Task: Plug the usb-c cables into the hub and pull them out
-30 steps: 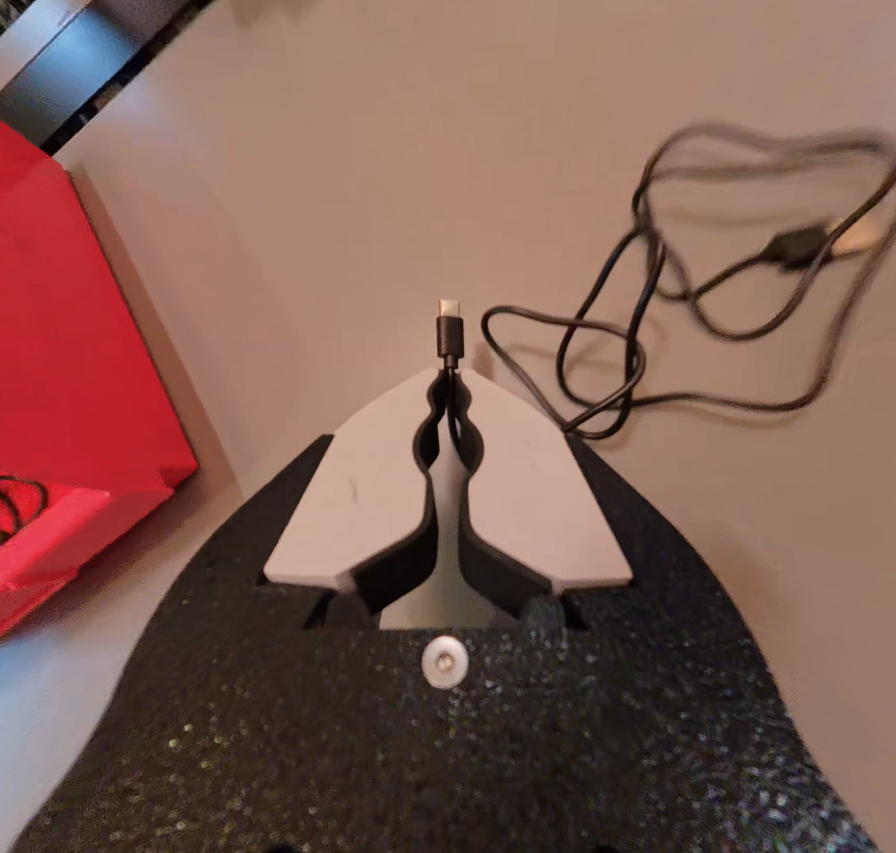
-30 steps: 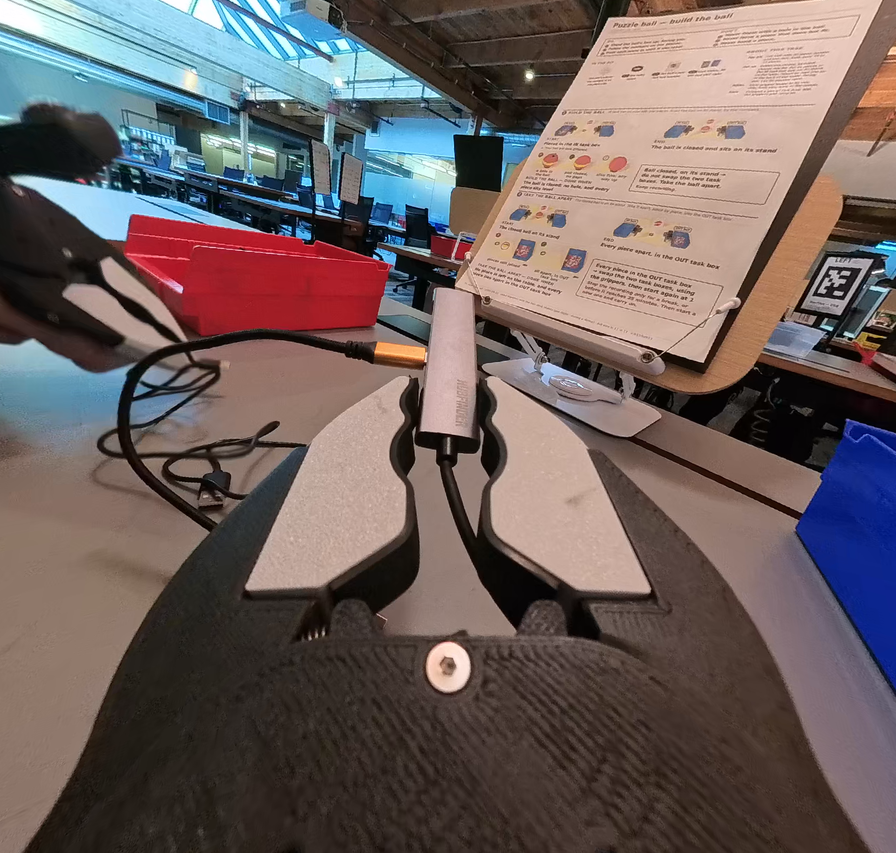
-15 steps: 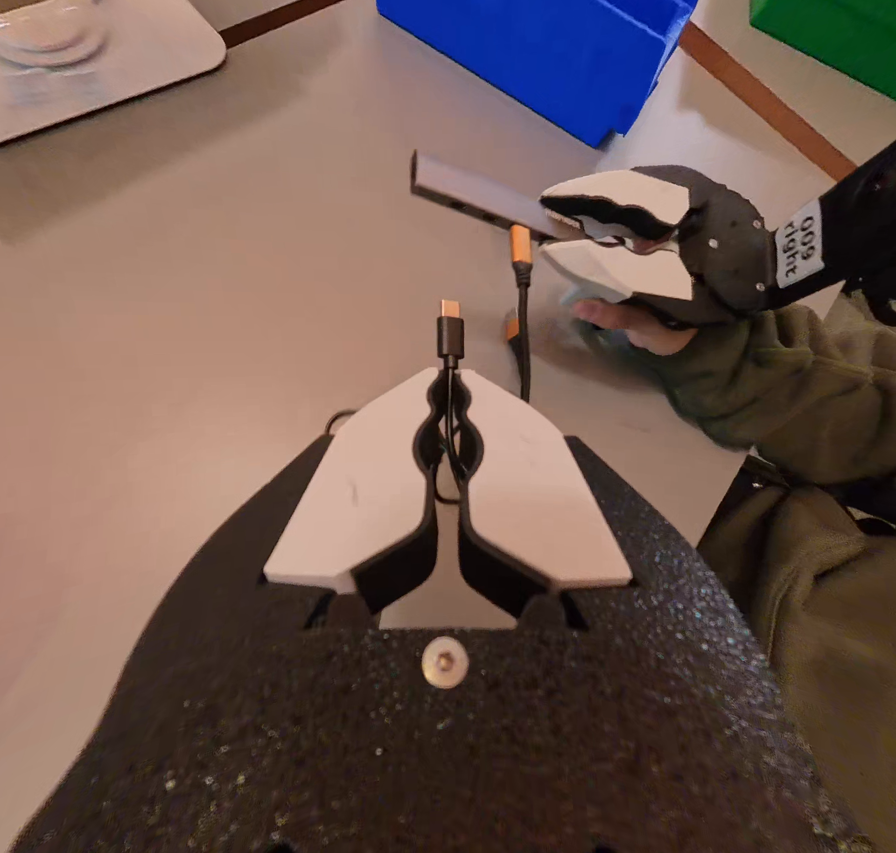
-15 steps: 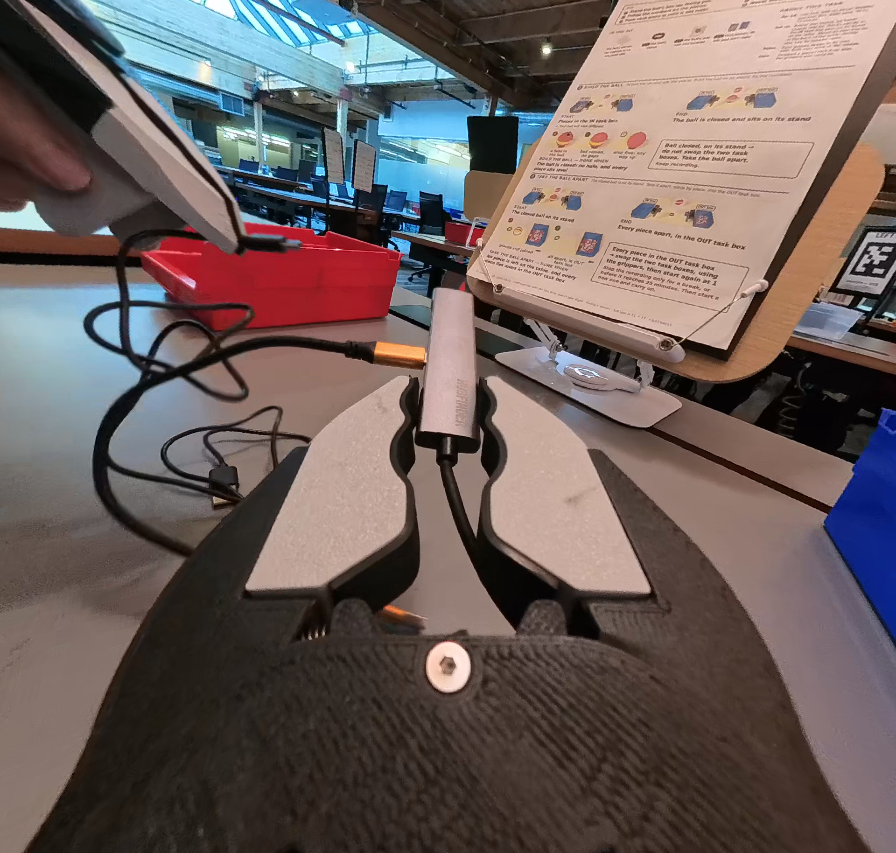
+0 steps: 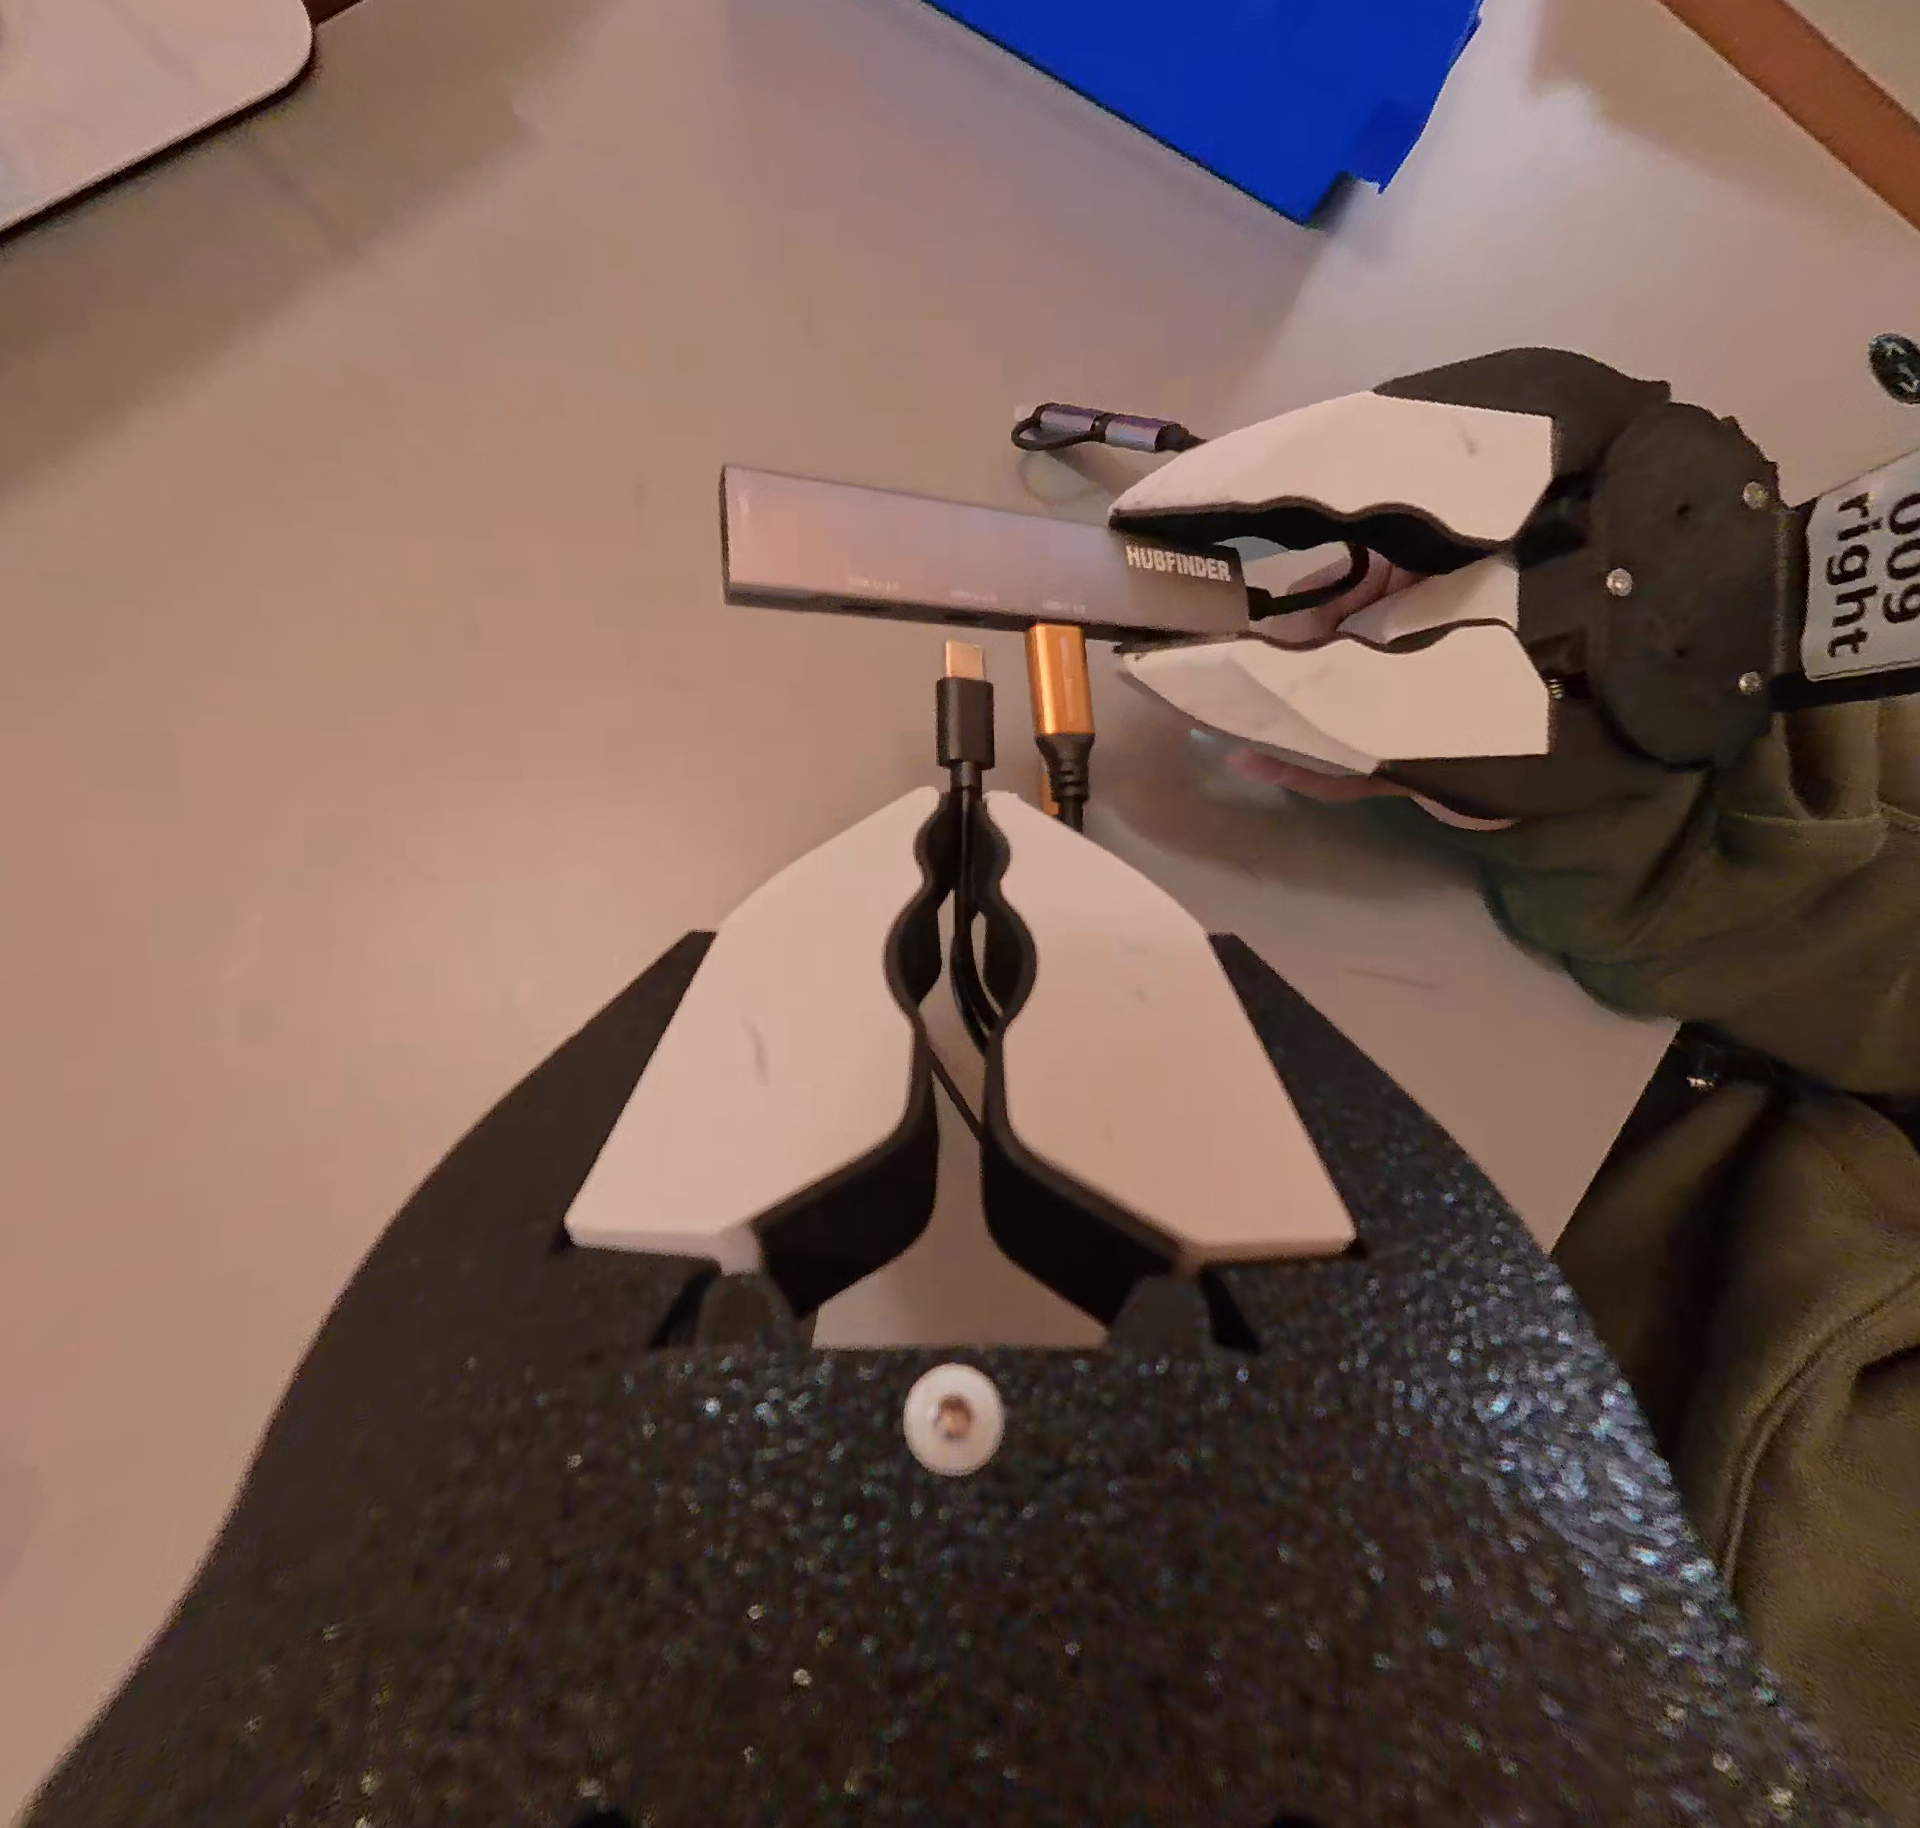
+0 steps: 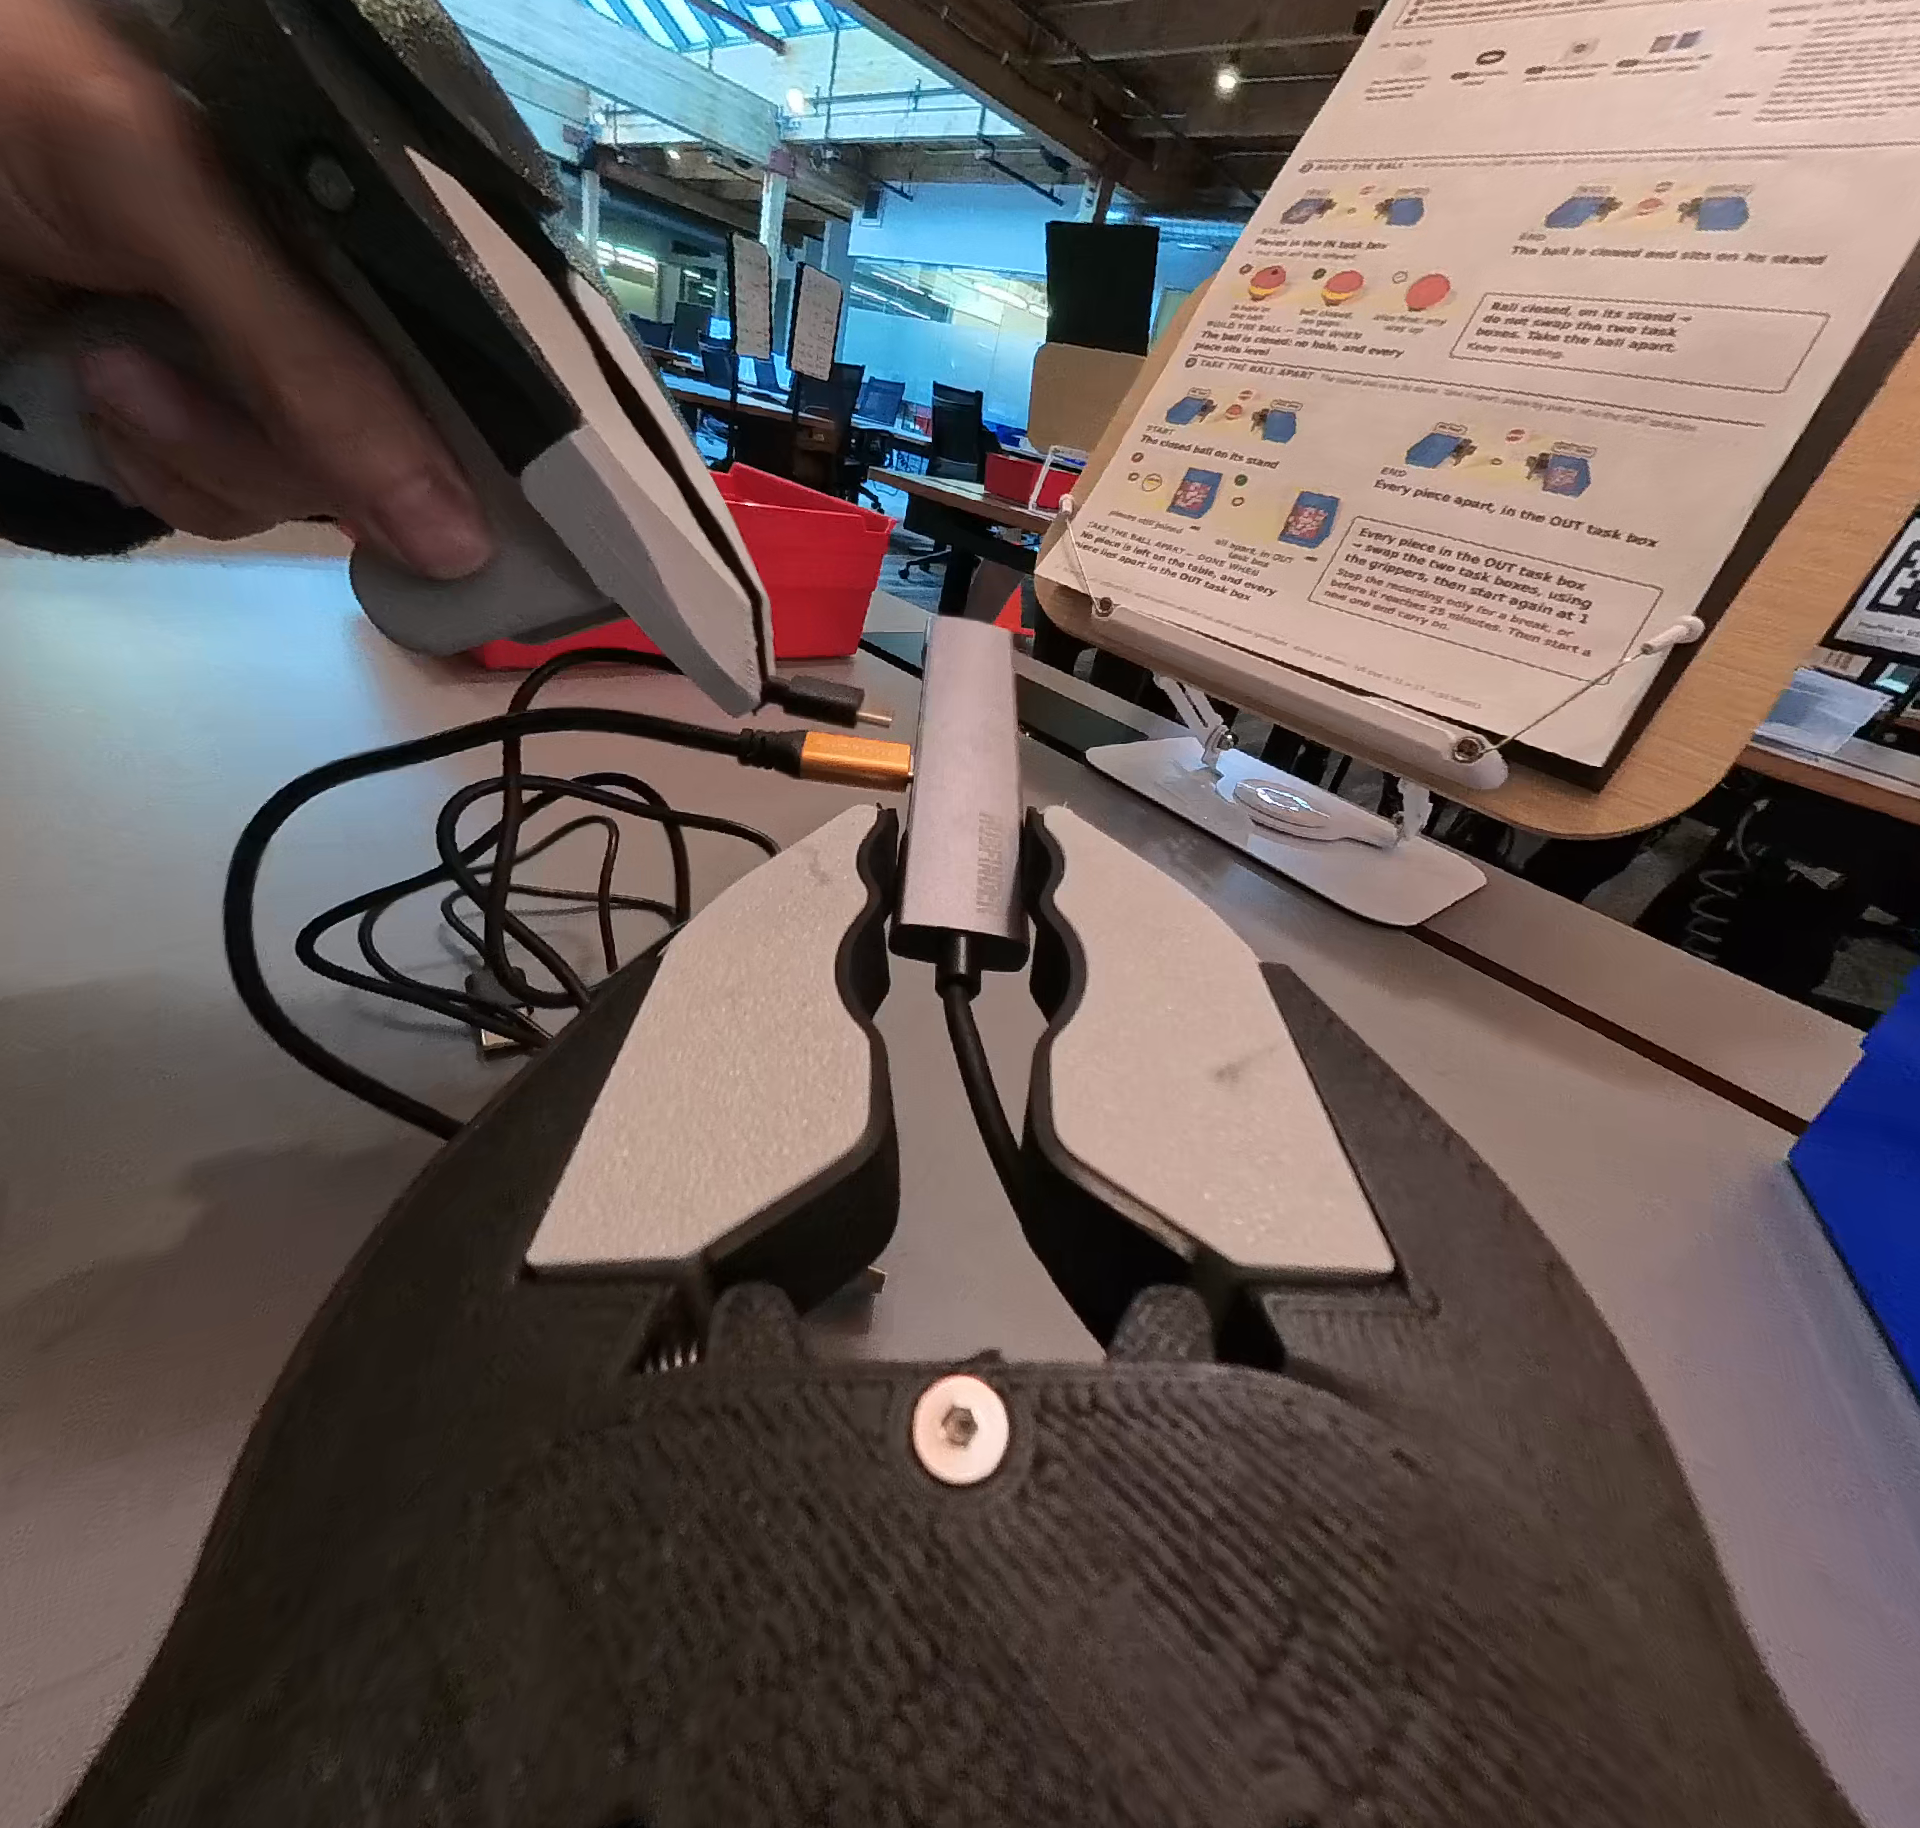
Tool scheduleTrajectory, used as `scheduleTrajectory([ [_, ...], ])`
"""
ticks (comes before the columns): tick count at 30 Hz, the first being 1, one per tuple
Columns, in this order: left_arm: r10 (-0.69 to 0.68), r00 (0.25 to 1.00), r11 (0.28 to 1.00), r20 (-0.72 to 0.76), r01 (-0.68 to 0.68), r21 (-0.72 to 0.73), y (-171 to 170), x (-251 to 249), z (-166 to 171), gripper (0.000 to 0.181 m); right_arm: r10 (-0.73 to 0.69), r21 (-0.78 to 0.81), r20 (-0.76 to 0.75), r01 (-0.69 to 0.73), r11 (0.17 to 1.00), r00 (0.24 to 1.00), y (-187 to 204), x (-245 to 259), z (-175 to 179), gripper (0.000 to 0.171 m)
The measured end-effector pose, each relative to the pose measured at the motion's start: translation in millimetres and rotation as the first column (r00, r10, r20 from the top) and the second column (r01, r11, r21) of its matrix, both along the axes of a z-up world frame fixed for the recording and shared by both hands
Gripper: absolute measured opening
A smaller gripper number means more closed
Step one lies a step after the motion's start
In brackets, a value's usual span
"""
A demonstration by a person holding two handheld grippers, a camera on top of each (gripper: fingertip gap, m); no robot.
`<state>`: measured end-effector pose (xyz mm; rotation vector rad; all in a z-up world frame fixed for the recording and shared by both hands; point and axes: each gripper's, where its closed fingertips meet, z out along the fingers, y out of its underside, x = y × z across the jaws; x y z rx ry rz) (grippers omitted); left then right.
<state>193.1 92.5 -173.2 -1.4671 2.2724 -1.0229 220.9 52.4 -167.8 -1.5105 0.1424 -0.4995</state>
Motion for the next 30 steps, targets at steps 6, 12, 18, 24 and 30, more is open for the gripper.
scheduleTrajectory([
  [6, 0.000, 1.000, 1.000, -0.006, 0.000, -0.016, -0.9, 1.7, -2.6, 0.002, 0.002, -0.018, 0.022, -0.002, 1.000, 1.000, 2.6, -2.5, -1.4, 0.023],
  [12, 0.008, 1.000, 1.000, -0.002, -0.008, -0.025, 1.0, 1.9, -3.0, 0.002, 0.007, -0.024, 0.024, -0.006, 1.000, 1.000, 3.3, -3.4, -2.0, 0.024],
  [18, 0.029, 0.999, 1.000, 0.042, -0.029, -0.002, 3.5, 4.6, -0.4, 0.002, 0.010, -0.026, 0.025, -0.009, 1.000, 1.000, 3.2, -4.1, -2.0, 0.024],
  [24, 0.032, 0.995, 0.997, 0.098, -0.038, 0.065, 1.8, 6.5, -2.4, 0.002, 0.012, -0.024, 0.016, -0.012, 1.000, 1.000, 1.9, -3.7, -1.9, 0.024],
  [30, 0.014, 0.966, 0.994, 0.258, -0.041, 0.100, -0.5, 14.6, 4.0, 0.002, -0.003, 0.001, -0.004, 0.003, 1.000, 1.000, -3.0, -0.6, 0.6, 0.024],
])
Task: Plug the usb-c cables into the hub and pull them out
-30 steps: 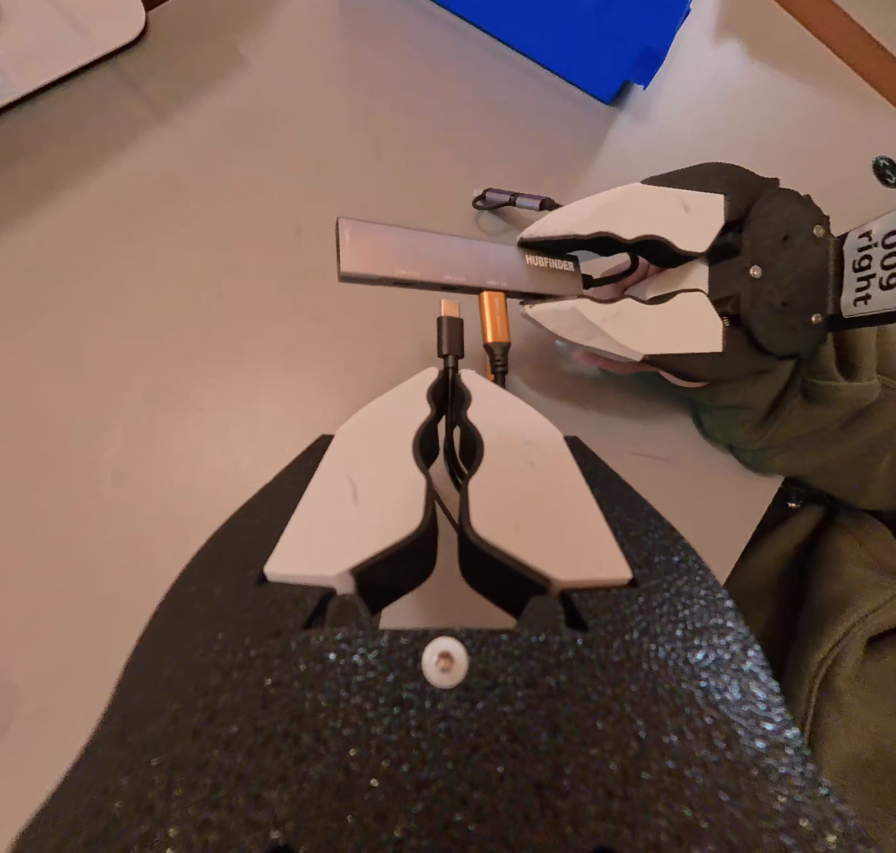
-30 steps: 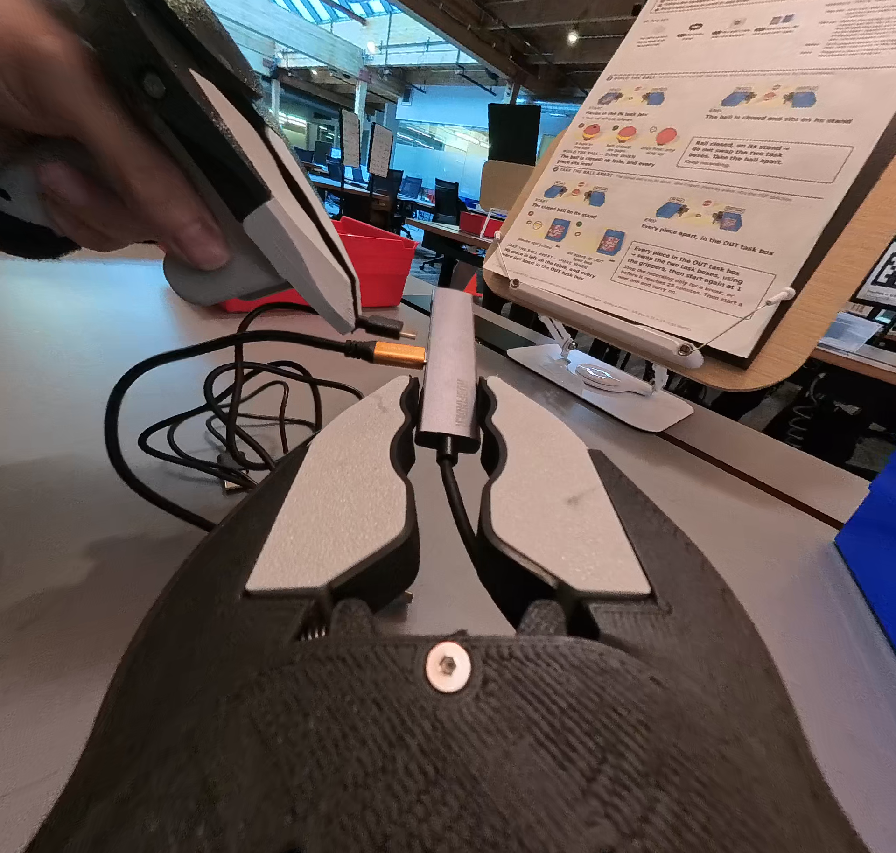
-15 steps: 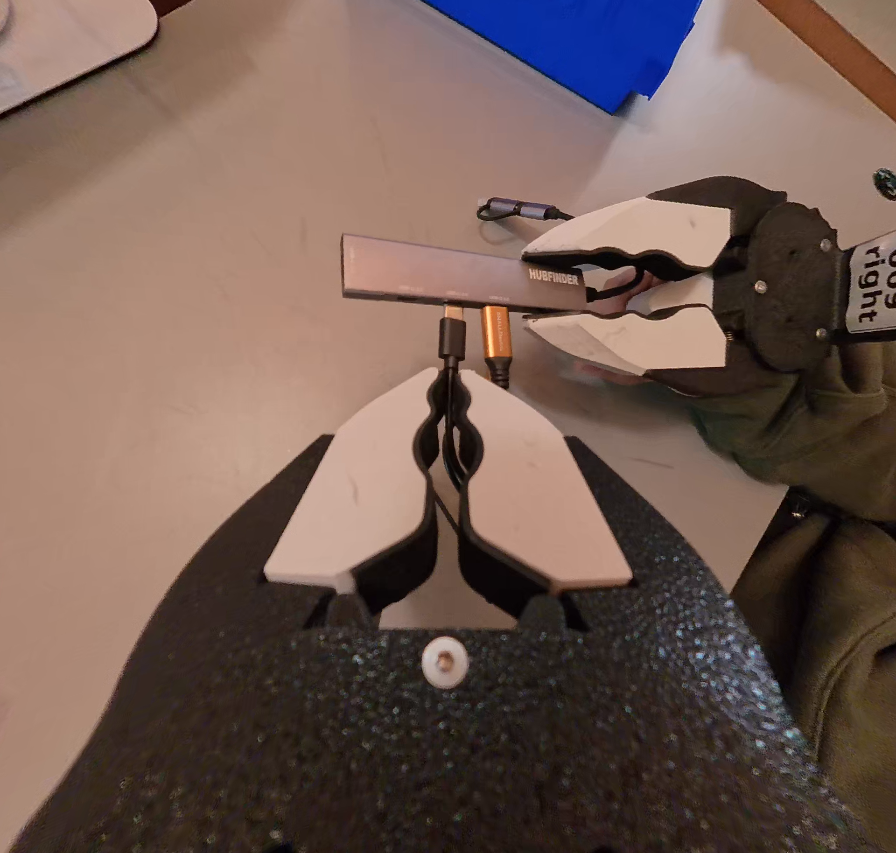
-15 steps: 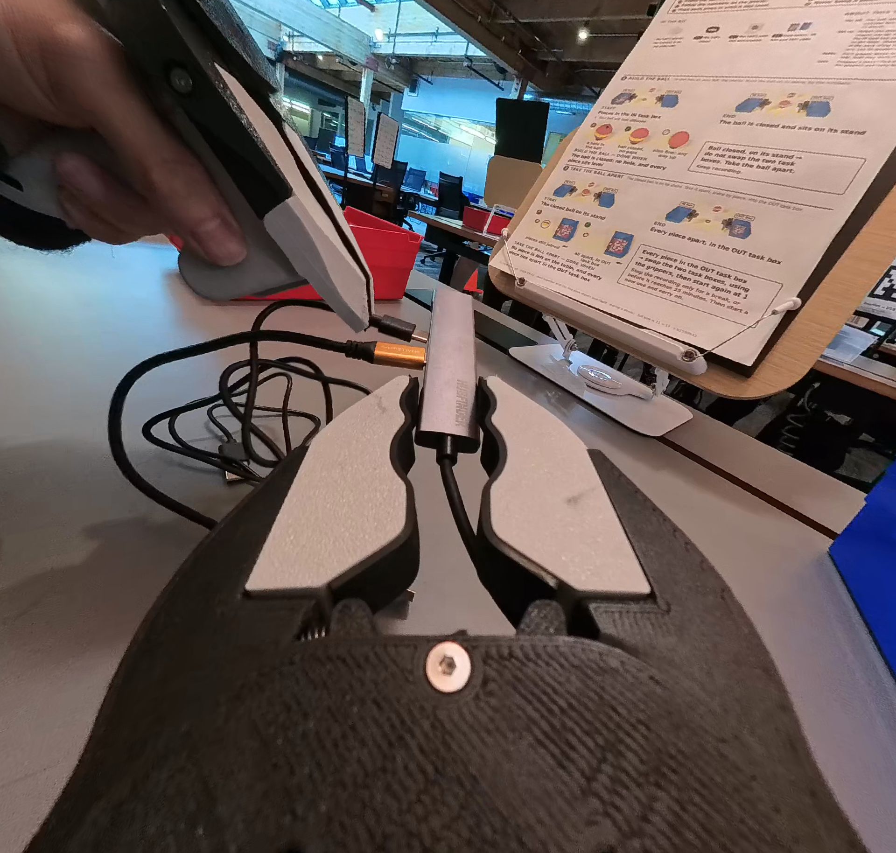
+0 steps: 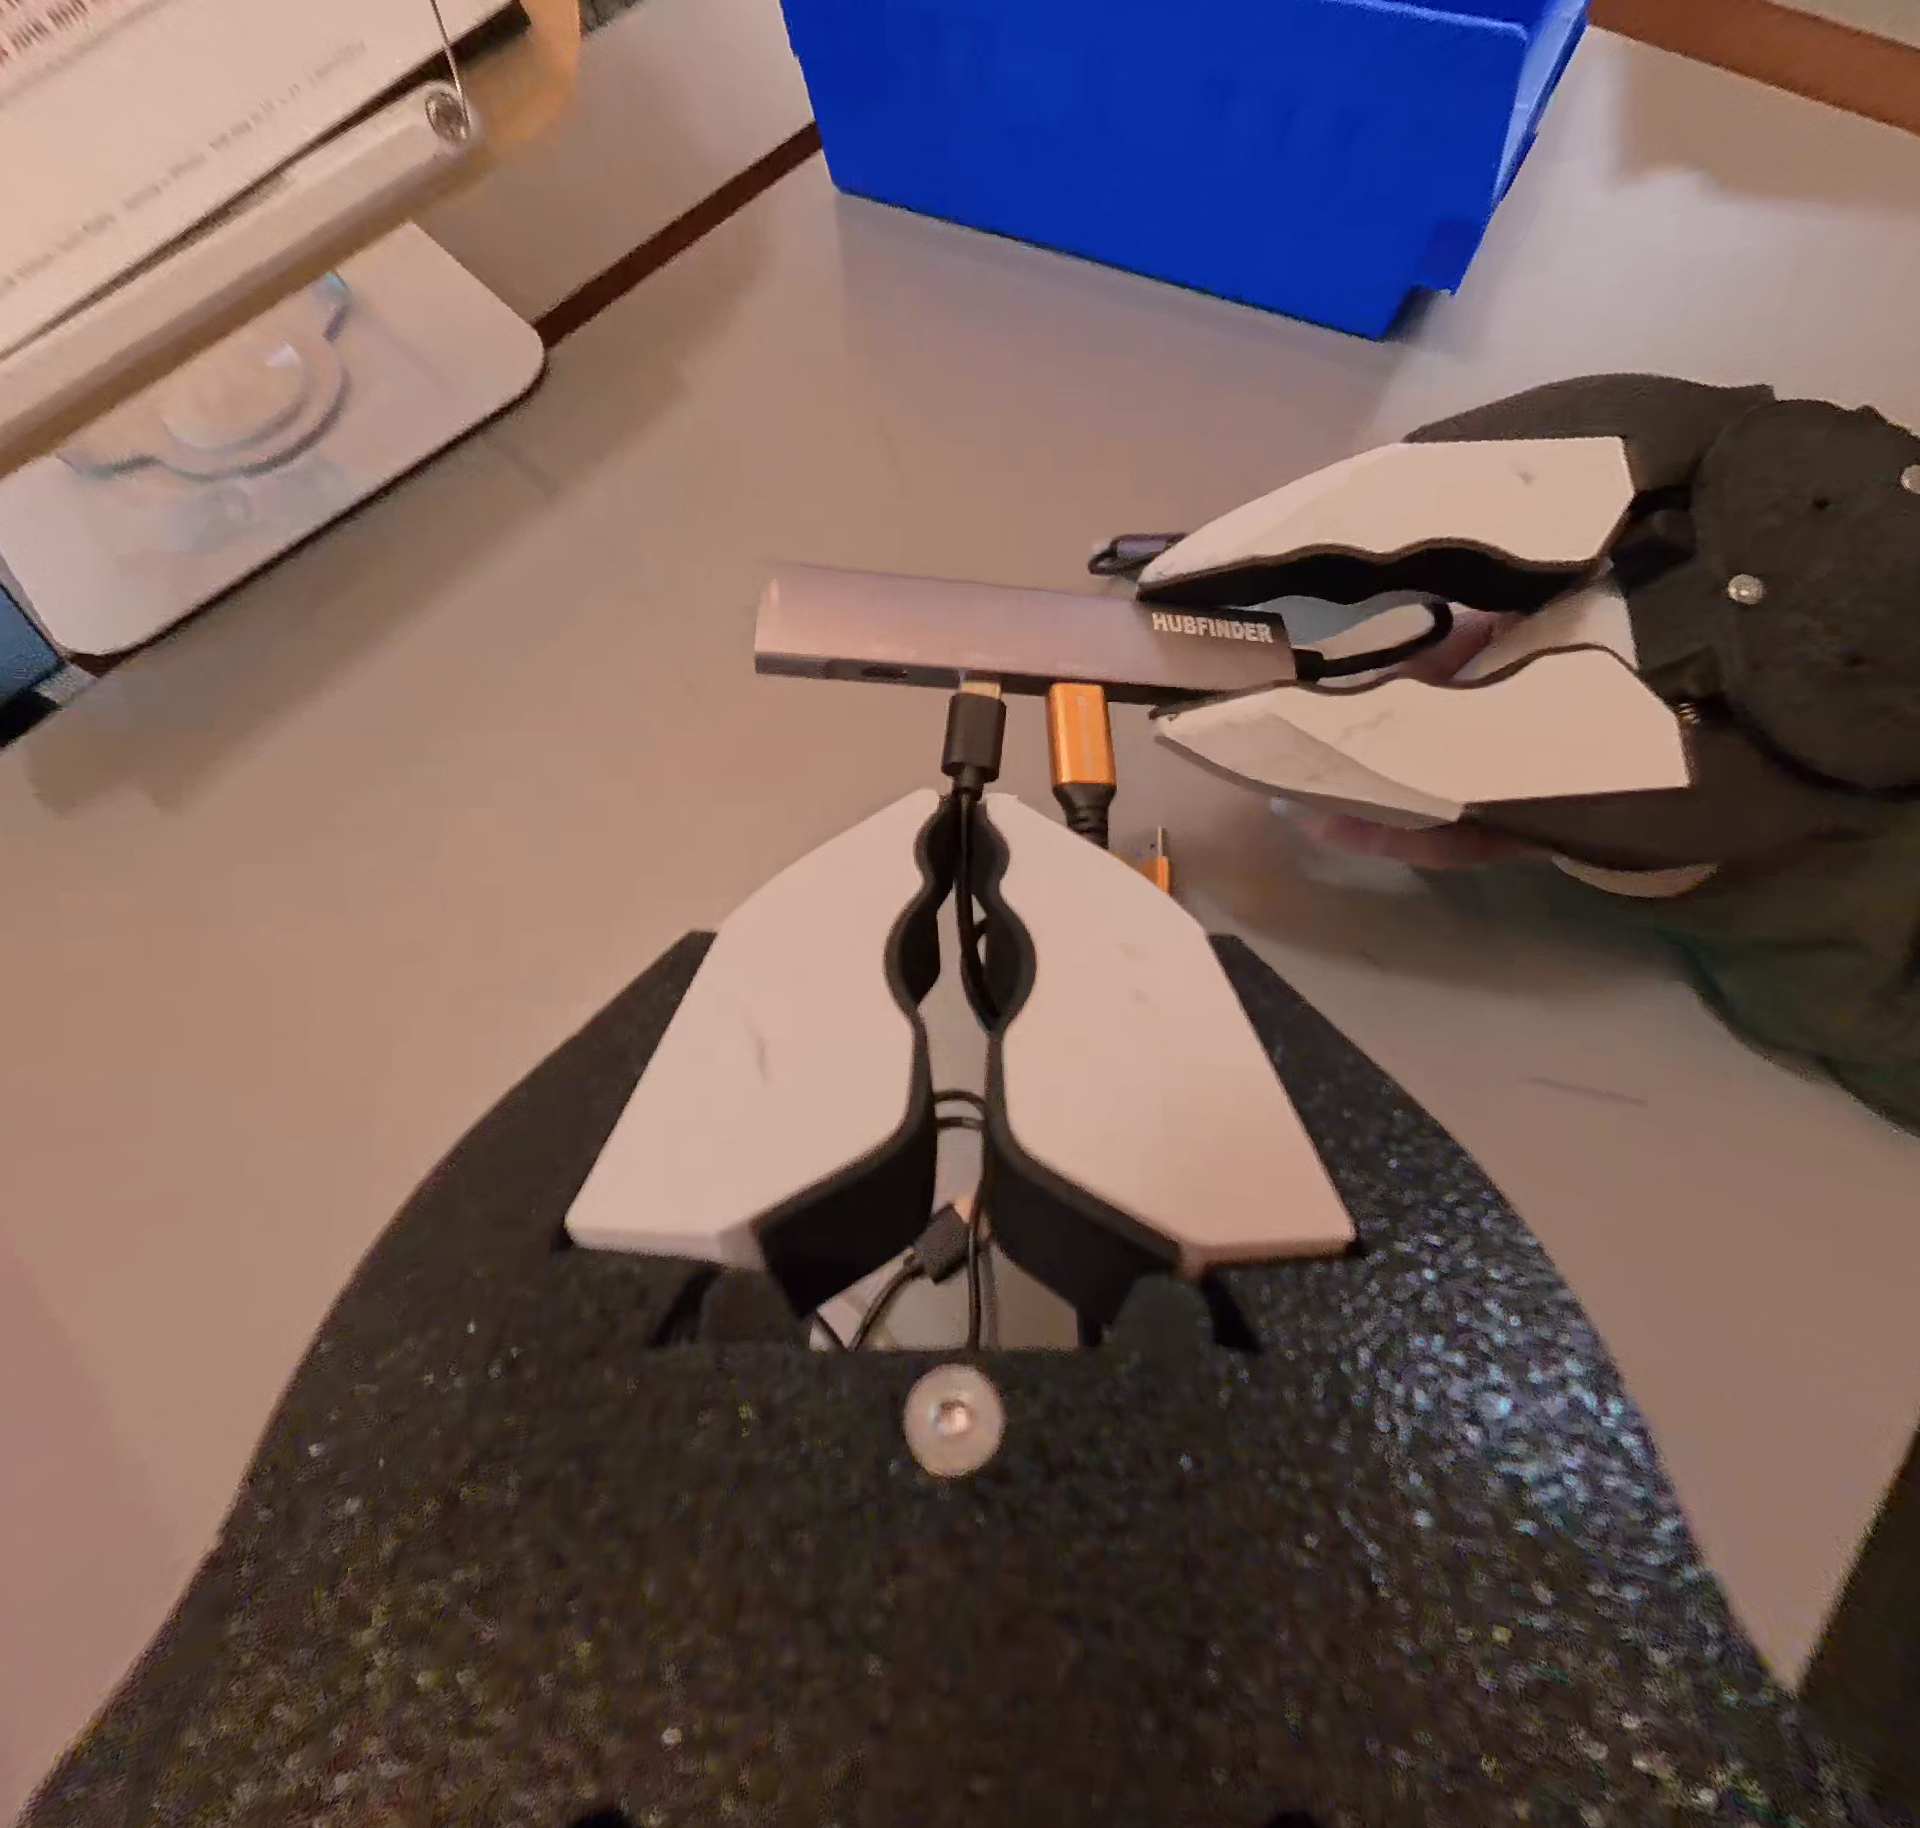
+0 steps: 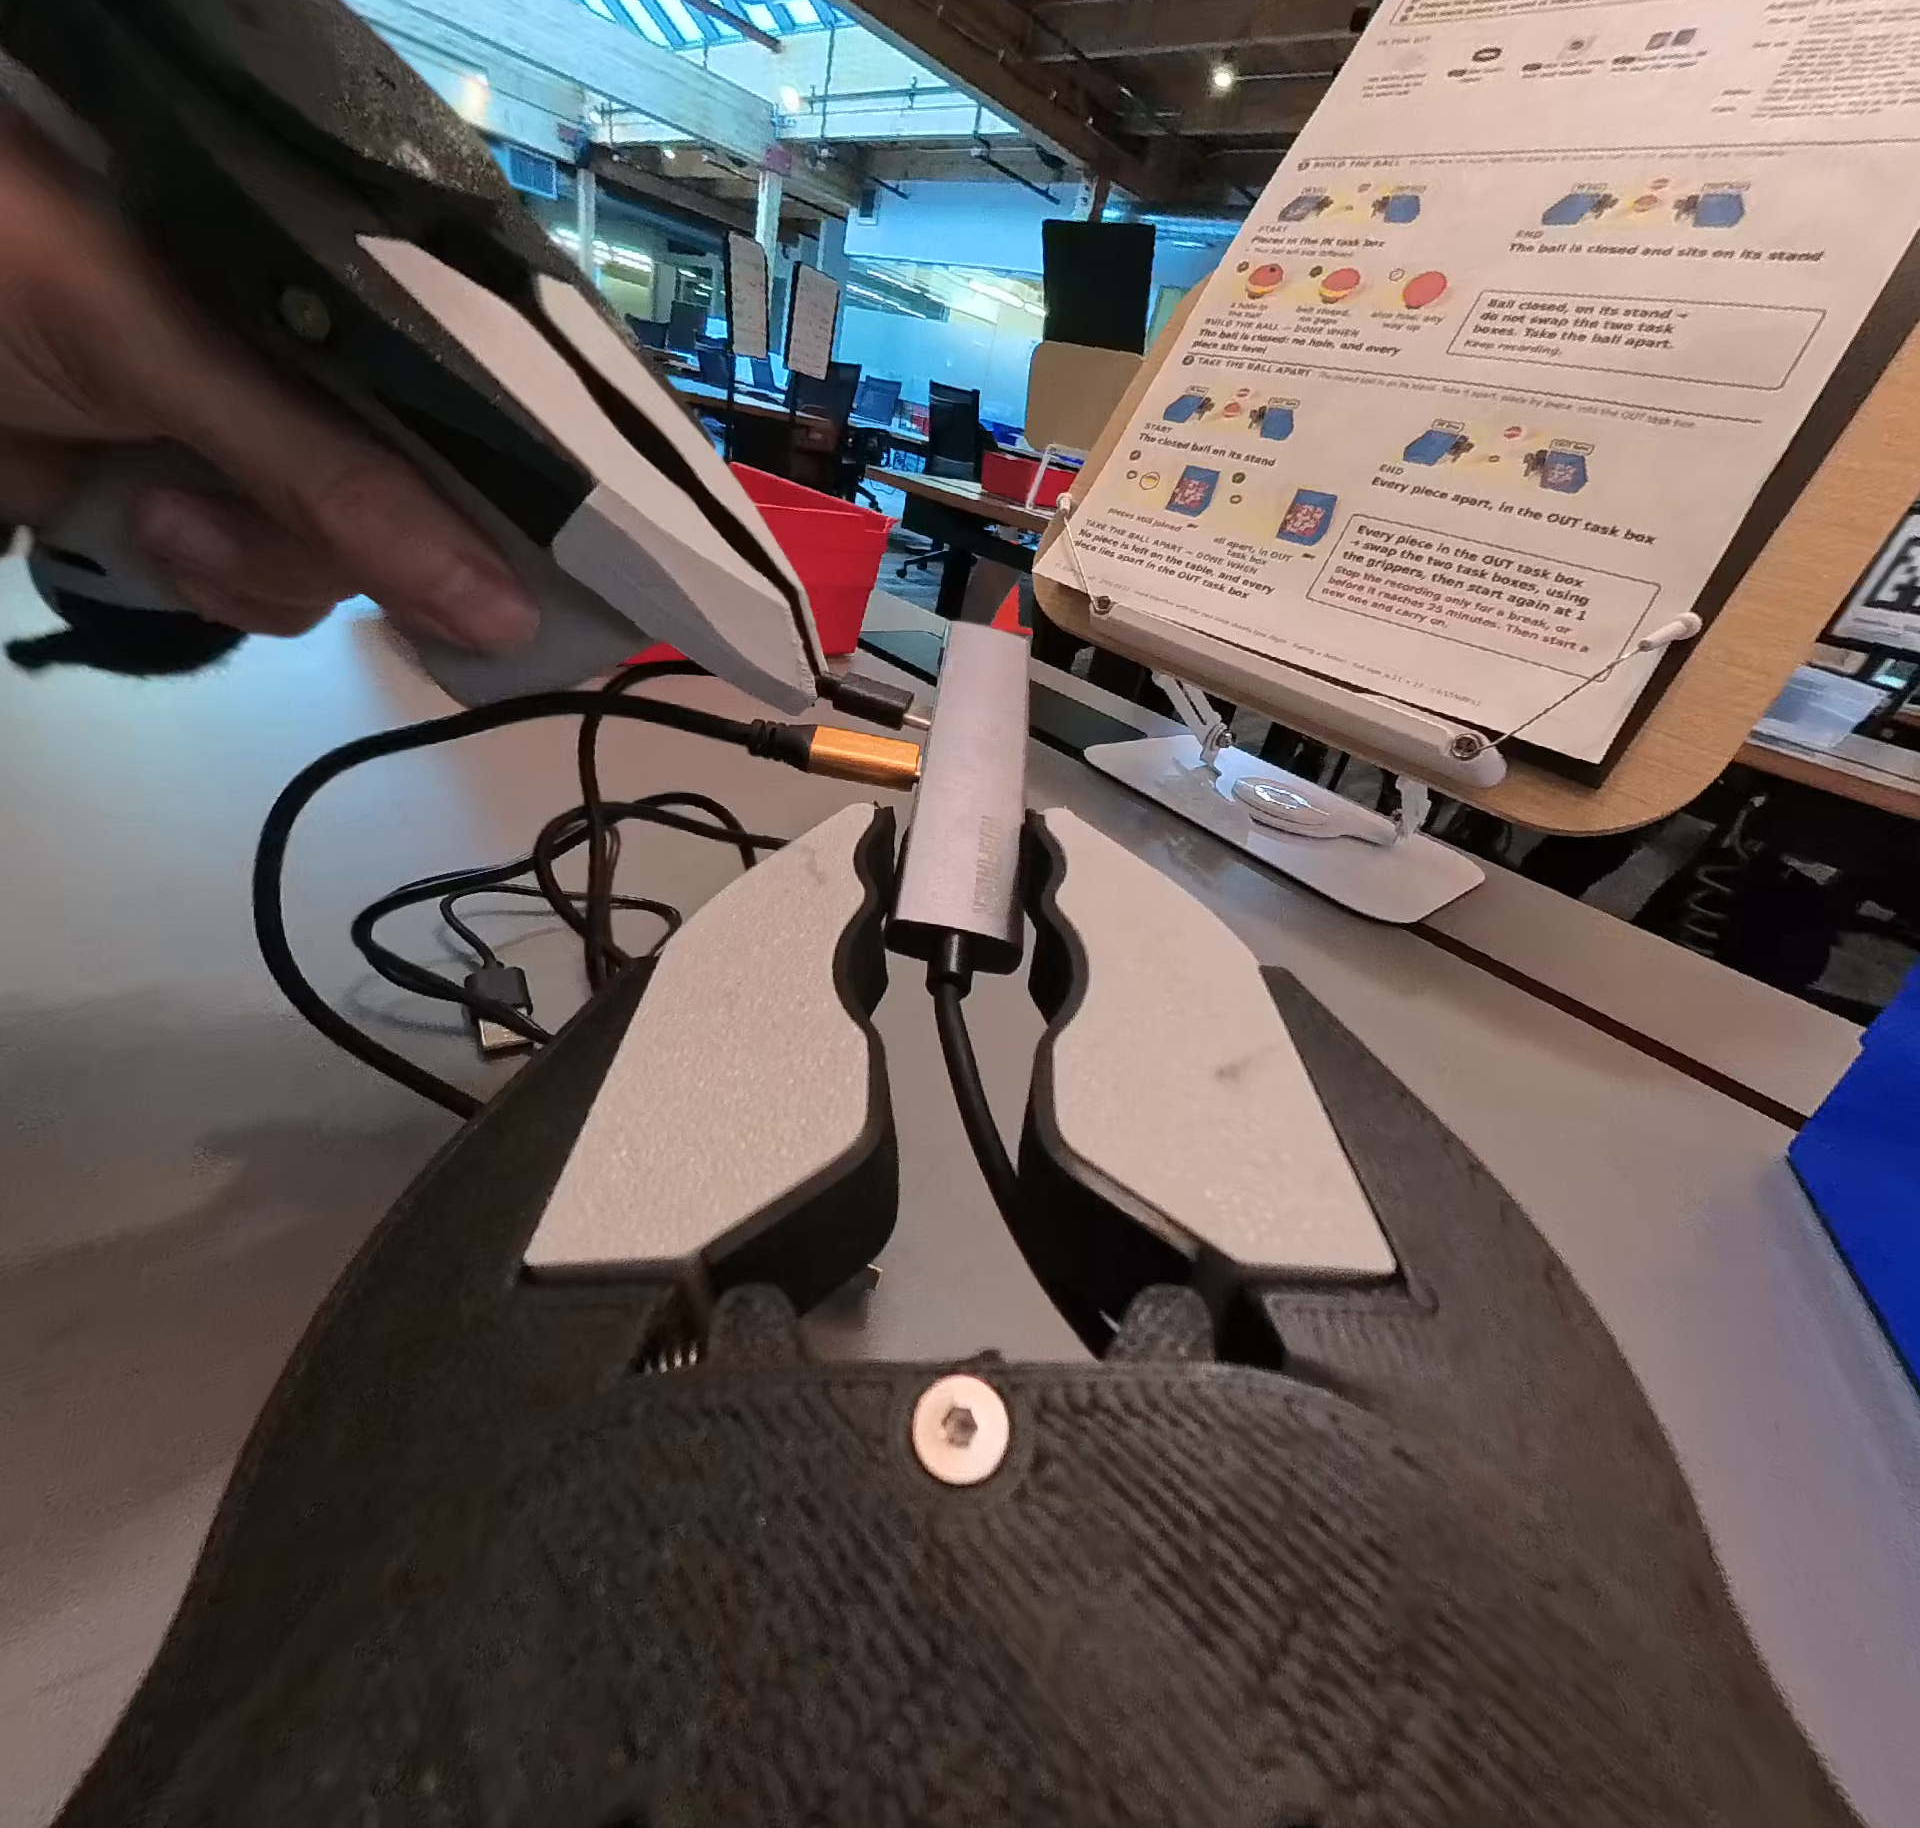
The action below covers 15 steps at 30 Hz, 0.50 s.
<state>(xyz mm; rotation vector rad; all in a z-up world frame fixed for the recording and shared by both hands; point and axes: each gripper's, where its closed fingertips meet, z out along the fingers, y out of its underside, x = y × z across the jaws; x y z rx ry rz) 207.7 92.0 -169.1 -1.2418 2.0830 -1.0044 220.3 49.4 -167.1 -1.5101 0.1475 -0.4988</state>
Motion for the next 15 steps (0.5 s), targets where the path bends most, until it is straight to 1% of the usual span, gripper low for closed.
scheduleTrajectory([
  [3, -0.021, 0.997, 0.999, 0.074, 0.019, 0.035, -0.4, 0.2, 0.6, 0.002, 0.012, 0.007, -0.007, -0.012, 1.000, 1.000, -1.6, -0.7, 0.8, 0.024],
  [7, -0.063, 0.990, 0.996, 0.124, 0.055, 0.068, -3.2, -0.7, -0.3, 0.002, 0.029, -0.010, 0.005, -0.029, 1.000, 1.000, -0.6, -4.4, -0.4, 0.024],
  [10, -0.061, 0.982, 0.998, 0.181, 0.057, 0.026, -5.2, 0.2, 9.8, 0.002, 0.038, -0.026, -0.005, -0.038, 0.999, 0.999, -0.5, -4.8, -2.0, 0.024],
  [11, -0.071, 0.979, 0.997, 0.190, 0.074, -0.009, -9.7, 0.2, 14.1, 0.002, 0.082, -0.047, 0.011, -0.082, 0.996, 0.997, 2.7, -12.2, -4.1, 0.019],
  [12, -0.088, 0.982, 0.995, 0.166, 0.096, -0.036, -17.7, 2.4, 11.2, 0.003, 0.383, -0.057, 0.076, -0.379, 0.923, 0.921, 17.3, -65.4, -3.2, 0.014],
  [13, -0.088, 0.986, 0.995, 0.141, 0.092, -0.026, -24.0, 7.4, 4.6, 0.002, 0.436, -0.160, 0.068, -0.422, 0.893, 0.897, 34.2, -94.8, -15.7, 0.010],
  [14, -0.066, 0.991, 0.997, 0.120, 0.060, 0.054, -23.0, 12.4, -3.1, 0.002, 0.371, -0.251, 0.174, -0.323, 0.912, 0.912, 48.6, -107.4, -25.8, 0.005],
  [15, -0.070, 0.988, 0.990, 0.141, 0.051, 0.135, -21.4, 14.9, -4.1, 0.002, 0.262, -0.296, 0.327, -0.165, 0.941, 0.908, 54.8, -106.0, -29.2, 0.000],
])
